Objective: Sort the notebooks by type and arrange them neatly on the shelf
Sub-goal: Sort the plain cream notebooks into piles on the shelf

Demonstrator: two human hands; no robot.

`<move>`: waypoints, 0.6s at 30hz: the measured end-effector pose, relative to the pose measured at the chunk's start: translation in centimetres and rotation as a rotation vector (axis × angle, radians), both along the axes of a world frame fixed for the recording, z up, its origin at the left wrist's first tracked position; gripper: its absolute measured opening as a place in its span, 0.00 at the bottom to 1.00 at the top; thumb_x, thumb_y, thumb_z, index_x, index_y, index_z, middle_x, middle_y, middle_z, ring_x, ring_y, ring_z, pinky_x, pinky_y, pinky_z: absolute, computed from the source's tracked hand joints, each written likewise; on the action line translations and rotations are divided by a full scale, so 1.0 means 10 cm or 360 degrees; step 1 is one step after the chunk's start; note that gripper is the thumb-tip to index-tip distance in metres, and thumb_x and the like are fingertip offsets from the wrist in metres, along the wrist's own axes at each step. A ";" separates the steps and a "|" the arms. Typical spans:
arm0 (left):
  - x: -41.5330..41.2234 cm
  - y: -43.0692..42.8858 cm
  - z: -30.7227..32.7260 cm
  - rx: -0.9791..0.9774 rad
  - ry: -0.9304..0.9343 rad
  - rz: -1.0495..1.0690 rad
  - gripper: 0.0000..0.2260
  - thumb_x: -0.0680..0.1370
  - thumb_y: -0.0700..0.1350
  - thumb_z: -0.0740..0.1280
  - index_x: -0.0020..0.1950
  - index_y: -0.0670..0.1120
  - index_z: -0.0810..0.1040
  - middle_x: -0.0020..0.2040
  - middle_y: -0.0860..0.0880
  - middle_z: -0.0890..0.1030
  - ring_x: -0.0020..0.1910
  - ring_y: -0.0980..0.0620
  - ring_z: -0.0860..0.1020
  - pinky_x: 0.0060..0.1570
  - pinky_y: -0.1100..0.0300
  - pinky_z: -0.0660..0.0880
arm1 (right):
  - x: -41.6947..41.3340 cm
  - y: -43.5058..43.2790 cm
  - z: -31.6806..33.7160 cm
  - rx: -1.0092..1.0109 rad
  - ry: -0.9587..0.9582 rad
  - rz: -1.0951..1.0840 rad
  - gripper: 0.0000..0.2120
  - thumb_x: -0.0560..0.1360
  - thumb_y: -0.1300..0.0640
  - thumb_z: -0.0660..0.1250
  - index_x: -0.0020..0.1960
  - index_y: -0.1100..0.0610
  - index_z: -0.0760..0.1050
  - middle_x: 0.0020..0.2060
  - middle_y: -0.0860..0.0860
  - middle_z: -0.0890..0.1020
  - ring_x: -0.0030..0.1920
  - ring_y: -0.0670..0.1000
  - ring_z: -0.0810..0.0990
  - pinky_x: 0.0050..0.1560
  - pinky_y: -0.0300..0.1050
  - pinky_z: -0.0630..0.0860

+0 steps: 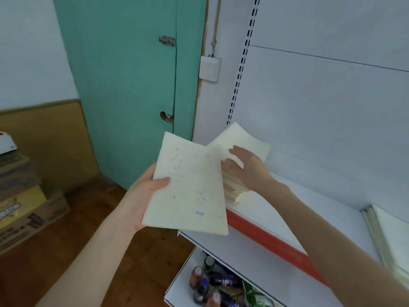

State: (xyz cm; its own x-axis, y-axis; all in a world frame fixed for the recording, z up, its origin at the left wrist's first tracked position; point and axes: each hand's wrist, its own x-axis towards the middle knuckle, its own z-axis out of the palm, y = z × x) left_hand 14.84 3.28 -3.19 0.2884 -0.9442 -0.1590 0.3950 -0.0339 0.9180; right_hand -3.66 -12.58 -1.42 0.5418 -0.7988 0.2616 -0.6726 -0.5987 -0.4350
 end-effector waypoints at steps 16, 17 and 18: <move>0.12 0.17 -0.07 -0.0054 0.0008 0.0200 0.08 0.80 0.51 0.57 0.56 0.62 0.71 0.54 0.51 0.79 0.54 0.46 0.77 0.45 0.49 0.75 | 0.01 0.44 -0.04 -0.0275 -0.0276 0.0210 0.17 0.81 0.57 0.55 0.68 0.58 0.69 0.65 0.54 0.74 0.66 0.53 0.72 0.64 0.32 0.60; 0.08 0.14 -0.06 -0.0051 -0.0012 0.0173 0.09 0.79 0.55 0.55 0.57 0.63 0.70 0.54 0.52 0.79 0.54 0.48 0.78 0.45 0.51 0.76 | 0.04 0.60 -0.09 -0.0416 -0.0200 0.0366 0.17 0.80 0.56 0.55 0.67 0.58 0.71 0.63 0.55 0.76 0.64 0.55 0.75 0.63 0.35 0.64; 0.05 0.12 -0.05 -0.0058 -0.0002 0.0149 0.10 0.78 0.58 0.55 0.57 0.63 0.70 0.53 0.52 0.79 0.53 0.49 0.79 0.45 0.52 0.77 | 0.08 0.74 -0.18 -0.0573 -0.0107 0.0527 0.17 0.78 0.56 0.55 0.66 0.57 0.71 0.60 0.57 0.78 0.60 0.57 0.77 0.61 0.41 0.71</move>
State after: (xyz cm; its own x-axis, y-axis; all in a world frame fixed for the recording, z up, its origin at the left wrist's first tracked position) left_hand 15.34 4.51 -3.68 0.3759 -0.9183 -0.1244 0.3940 0.0369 0.9184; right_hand -2.85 -5.20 -3.21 0.7239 -0.4388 0.5324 -0.3983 -0.8959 -0.1968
